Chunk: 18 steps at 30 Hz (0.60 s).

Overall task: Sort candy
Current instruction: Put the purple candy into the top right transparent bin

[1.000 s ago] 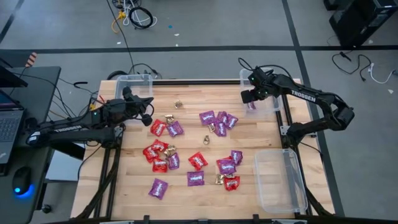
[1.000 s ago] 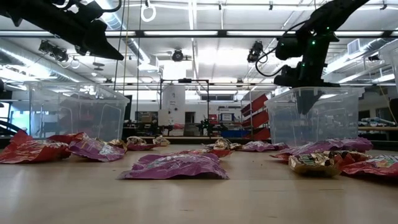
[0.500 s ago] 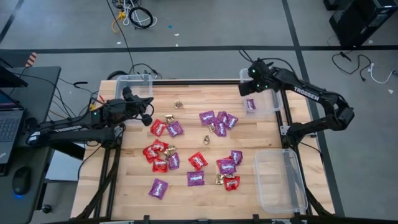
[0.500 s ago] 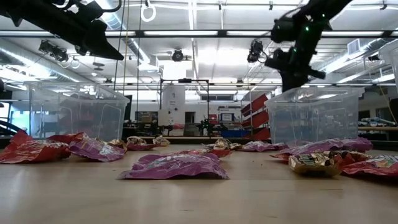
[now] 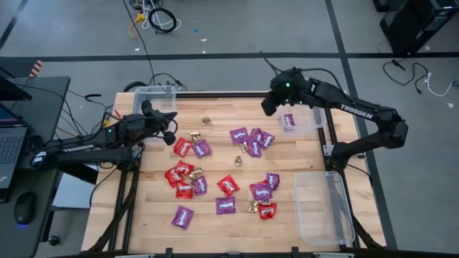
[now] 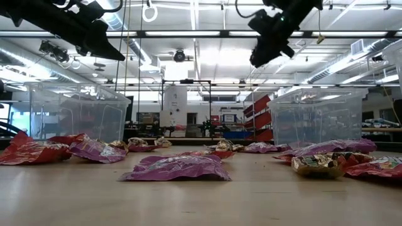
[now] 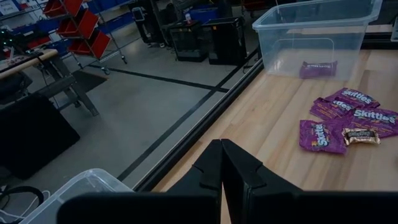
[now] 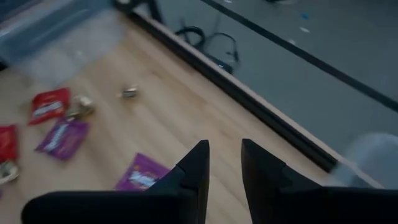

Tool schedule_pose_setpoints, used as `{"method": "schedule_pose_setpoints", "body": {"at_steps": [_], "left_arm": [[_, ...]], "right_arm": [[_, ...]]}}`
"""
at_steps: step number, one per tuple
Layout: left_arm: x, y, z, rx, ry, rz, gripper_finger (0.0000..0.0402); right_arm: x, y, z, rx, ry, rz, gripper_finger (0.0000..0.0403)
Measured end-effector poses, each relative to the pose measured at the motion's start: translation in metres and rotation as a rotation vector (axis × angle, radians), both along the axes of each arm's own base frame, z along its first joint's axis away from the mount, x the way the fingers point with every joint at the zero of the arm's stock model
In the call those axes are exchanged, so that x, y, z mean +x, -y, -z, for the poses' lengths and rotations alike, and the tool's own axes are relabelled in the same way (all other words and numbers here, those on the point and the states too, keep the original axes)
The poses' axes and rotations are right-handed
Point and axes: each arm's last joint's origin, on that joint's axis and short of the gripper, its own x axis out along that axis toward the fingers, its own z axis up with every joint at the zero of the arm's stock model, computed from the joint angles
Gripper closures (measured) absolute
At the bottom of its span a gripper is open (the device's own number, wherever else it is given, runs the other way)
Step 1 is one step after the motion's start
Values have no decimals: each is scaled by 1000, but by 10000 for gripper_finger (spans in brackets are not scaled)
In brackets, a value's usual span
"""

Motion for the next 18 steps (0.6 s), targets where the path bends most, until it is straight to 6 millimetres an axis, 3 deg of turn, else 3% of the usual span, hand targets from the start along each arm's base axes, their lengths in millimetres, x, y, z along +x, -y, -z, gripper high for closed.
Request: {"method": "schedule_pose_setpoints", "body": {"at_steps": [10,18], "left_arm": [[0,0,0,-3,8,-1,393],[0,0,0,-18,19,-3,393]], "right_arm": [[40,-46,6,-64,26,-228,324],[87,-59,46,-85,-19,-288,323]]}}
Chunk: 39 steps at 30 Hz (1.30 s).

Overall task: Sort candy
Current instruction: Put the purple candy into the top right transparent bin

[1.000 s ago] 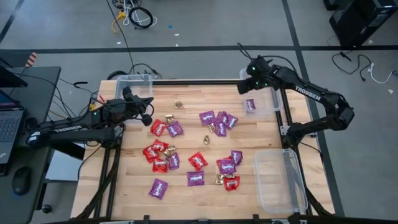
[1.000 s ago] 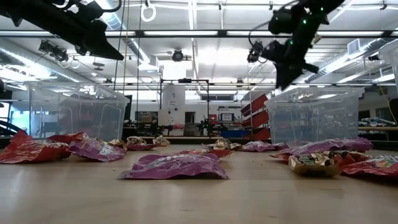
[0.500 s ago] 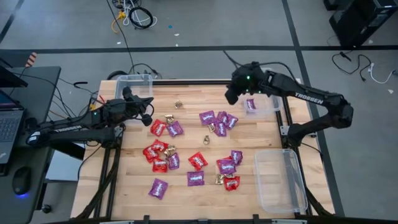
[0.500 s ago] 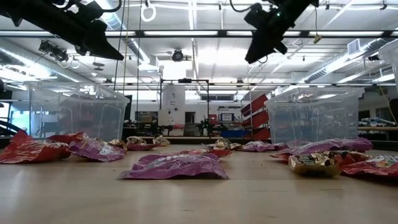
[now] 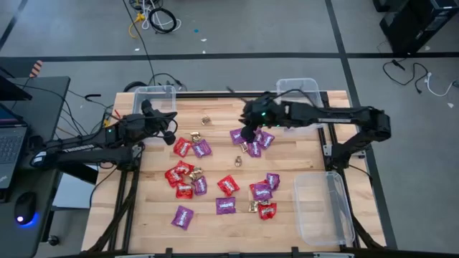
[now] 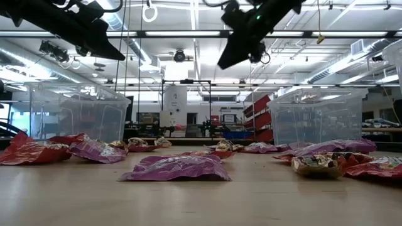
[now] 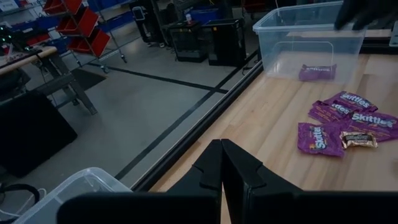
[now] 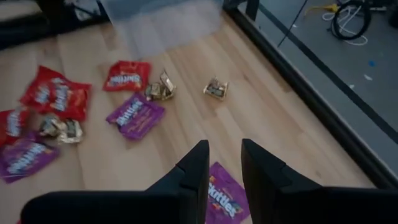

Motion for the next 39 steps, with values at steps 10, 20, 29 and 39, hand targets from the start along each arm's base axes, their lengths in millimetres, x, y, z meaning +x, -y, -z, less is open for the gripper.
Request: {"method": "schedule_pose_setpoints", "body": {"at_steps": [10,20,29,39], "left_arm": [[0,0,0,-6,0,15,393],[0,0,0,-6,0,16,393],[0,0,0,-6,0,16,393],[0,0,0,-6,0,16,393]], "right_arm": [[31,-5,58,29,-153,-24,313],[47,-14,96,-149,-321,-160,292],[55,-17,126,-154,-390,-153,265],[57,-16,136,-119,-391,-110,243]]}}
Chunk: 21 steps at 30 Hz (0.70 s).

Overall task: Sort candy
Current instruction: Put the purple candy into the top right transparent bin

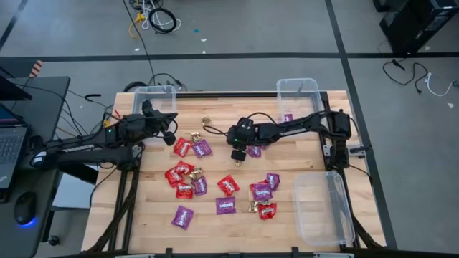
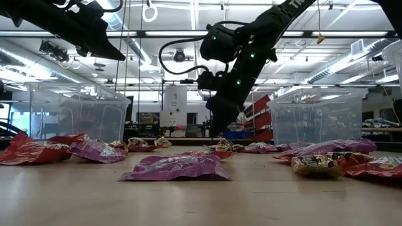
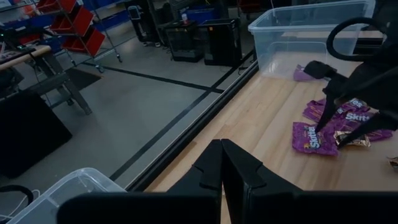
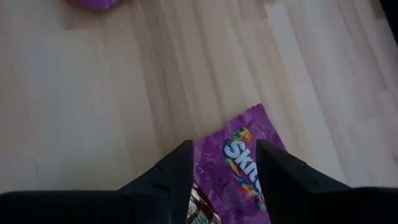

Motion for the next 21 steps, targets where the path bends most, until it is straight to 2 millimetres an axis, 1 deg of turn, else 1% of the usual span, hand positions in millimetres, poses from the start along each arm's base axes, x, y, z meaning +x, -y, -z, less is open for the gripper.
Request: {"method": "schedule_pose_setpoints", "body": {"at_steps": [4,8,16,21], "left_arm": [[0,0,0,0,0,0,393],[0,0,0,1,2,0,393],[0,0,0,1,2,0,393],[0,0,0,1,1,0,393]], "right_arm": [[2,0,9,7,-16,4,238],[3,0,23,12,-54,3,234],[3,4,27,12,-57,22,234],[2,8,27,29,-56,50,257]]}}
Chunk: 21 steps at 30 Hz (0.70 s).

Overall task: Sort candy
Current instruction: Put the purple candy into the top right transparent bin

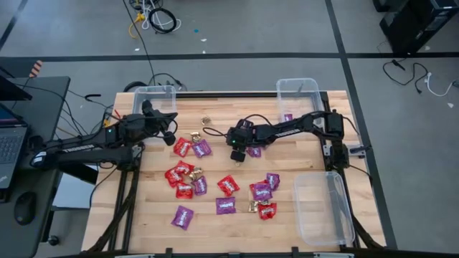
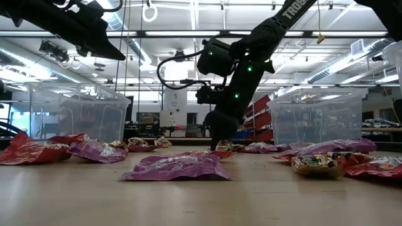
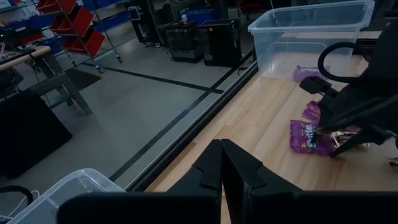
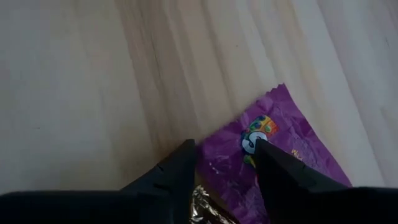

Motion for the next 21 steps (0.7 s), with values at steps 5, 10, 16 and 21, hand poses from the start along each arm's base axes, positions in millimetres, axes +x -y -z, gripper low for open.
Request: {"method": "schedule_pose_setpoints", "body": {"at_steps": [5,10,16,21], "left_arm": [[0,0,0,-1,-2,0,393],[0,0,0,-1,-3,0,393],[0,0,0,-1,-3,0,393],[0,0,0,2,-7,1,393]], "right_arm": [[-2,2,1,11,-7,23,307],[-2,2,1,25,-10,31,370],[-2,3,1,46,10,59,395],[-2,3,-1,52,23,56,400]]}}
